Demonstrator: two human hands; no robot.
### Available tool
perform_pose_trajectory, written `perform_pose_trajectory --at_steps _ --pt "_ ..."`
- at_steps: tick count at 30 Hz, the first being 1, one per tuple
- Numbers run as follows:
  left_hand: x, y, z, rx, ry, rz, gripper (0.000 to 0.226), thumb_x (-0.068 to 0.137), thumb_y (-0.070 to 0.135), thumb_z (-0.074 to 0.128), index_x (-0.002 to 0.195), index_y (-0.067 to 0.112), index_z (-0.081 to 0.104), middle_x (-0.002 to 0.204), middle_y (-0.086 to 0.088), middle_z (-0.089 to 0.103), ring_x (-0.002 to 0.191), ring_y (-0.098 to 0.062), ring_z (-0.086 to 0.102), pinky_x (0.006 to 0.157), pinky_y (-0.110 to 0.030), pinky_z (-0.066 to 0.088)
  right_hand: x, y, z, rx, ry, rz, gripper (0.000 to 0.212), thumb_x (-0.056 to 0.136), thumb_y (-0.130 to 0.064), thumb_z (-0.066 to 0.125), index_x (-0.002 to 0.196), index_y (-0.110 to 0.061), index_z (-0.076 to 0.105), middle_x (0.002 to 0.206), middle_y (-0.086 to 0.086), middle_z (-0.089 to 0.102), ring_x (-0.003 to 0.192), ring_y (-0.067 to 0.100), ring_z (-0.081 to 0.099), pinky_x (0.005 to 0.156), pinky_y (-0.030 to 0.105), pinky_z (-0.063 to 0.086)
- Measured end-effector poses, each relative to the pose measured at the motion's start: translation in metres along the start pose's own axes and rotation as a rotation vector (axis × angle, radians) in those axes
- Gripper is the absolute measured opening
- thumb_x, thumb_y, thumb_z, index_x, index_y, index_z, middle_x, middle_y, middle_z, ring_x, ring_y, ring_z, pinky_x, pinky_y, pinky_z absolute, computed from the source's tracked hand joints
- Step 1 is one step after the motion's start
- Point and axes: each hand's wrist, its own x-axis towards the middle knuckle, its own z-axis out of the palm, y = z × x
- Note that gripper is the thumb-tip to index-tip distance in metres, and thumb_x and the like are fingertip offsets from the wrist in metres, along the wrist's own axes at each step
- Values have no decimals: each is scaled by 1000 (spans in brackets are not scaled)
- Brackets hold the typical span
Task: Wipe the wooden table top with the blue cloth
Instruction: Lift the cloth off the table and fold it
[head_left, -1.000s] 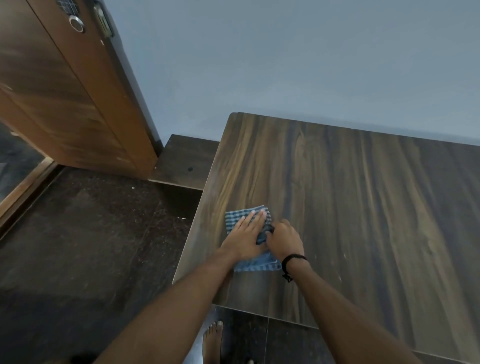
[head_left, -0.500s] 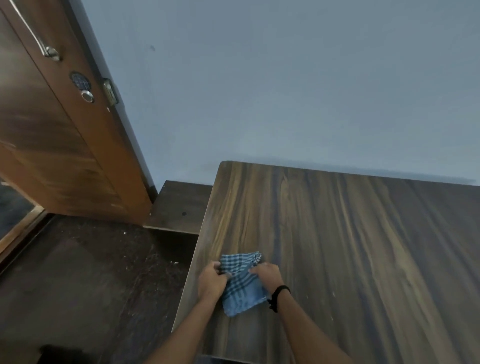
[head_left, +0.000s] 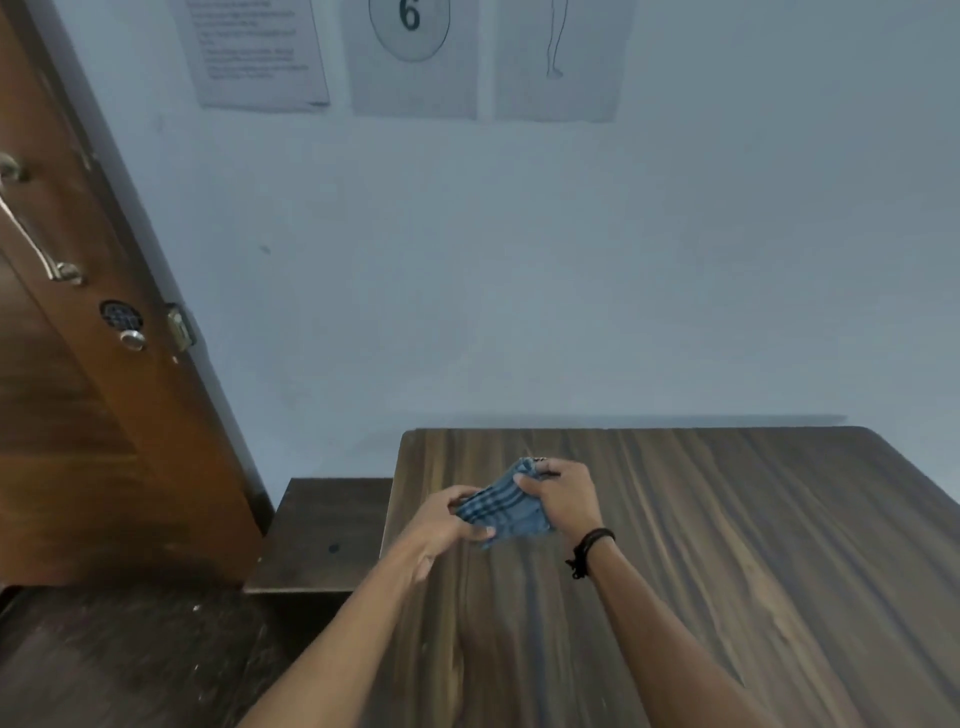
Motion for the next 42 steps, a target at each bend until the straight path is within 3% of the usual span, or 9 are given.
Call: perform_pose_trajectory --at_steps 3,6,10,14,17,22,29,36,42 --pt "7 38 4 88 42 139 38 68 8 91 101 14 73 99 -1 77 98 -19 71 84 -30 56 6 -31 -21 -135 121 -186 15 76 -19 86 76 -11 75 102 1 67 82 7 64 65 12 46" --pt "6 74 13 47 50 248 30 73 7 88 97 6 72 93 -1 78 90 -16 72 71 -22 53 5 -52 -42 -102 174 -322 13 79 -16 83 81 -13 71 126 -7 56 106 4 58 86 20 48" --pt "0 116 27 -28 -59 349 32 74 4 86 96 9 63 90 -5 72 82 -17 68 67 -25 52 -4 -68 -70 33 185 -383 6 90 -15 73 88 -14 67 97 2 72 99 19 67 92 40 54" --pt "-10 153 57 -66 -201 366 55 73 26 90 120 16 63 115 -7 73 103 -22 72 85 -34 58 -9 -84 -99 94 281 -462 6 95 -16 67 94 -13 63 91 -2 67 87 6 63 79 21 51" --pt "-18 180 90 3 -185 394 41 82 24 84 119 16 69 110 -5 75 96 -15 73 75 -23 57 -12 -98 -130 72 336 -497 8 97 -18 65 97 -12 60 91 -5 64 79 -9 57 73 11 45" --pt "-26 214 150 114 -175 435 32 82 17 84 111 8 73 100 -7 77 85 -12 73 70 -23 57 -26 -108 -196 17 388 -530 11 101 -25 59 104 -14 57 92 -7 63 76 -9 58 65 7 44" --pt "-33 251 278 -40 -212 453 25 93 20 74 111 4 70 97 -8 75 85 -18 71 74 -33 59 -54 -101 -321 -106 511 -494 21 105 -37 47 108 -17 47 84 -7 59 73 6 60 53 14 42" --pt "-31 262 447 33 -169 575 19 101 28 62 111 13 58 107 -11 67 87 -21 64 55 -27 54 -82 -66 -449 -132 712 -330 28 106 -44 37 115 -18 41 89 3 62 75 17 60 59 31 46" --pt "-19 247 574 145 -236 653 24 102 34 57 115 16 51 110 -7 60 88 -21 63 49 -25 51 -100 -8 -550 -139 870 -187 26 106 -43 36 113 -19 39 88 0 58 76 19 57 56 29 39"
